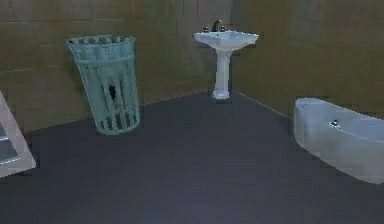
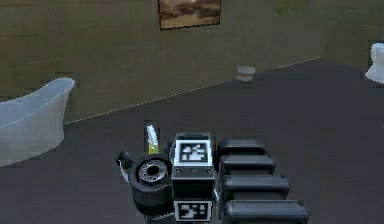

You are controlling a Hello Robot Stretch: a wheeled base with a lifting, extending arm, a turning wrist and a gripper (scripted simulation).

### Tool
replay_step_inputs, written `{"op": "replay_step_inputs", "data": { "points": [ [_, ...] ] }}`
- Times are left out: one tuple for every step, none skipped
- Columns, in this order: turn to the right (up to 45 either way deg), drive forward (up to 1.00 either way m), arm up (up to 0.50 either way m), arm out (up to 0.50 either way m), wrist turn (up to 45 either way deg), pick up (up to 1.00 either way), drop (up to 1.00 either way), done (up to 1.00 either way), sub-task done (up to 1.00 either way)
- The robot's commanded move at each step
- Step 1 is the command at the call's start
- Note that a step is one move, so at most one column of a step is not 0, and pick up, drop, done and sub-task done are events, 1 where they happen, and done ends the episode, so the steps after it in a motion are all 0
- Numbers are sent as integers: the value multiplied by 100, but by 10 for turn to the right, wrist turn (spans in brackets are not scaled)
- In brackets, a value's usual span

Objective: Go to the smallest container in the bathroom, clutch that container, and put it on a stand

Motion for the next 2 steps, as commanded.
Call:
{"op": "replay_step_inputs", "data": {
  "points": [
    [-450,0,0,0,0,0,0,0,0],
    [0,100,0,0,0,0,0,0,0]
  ]
}}
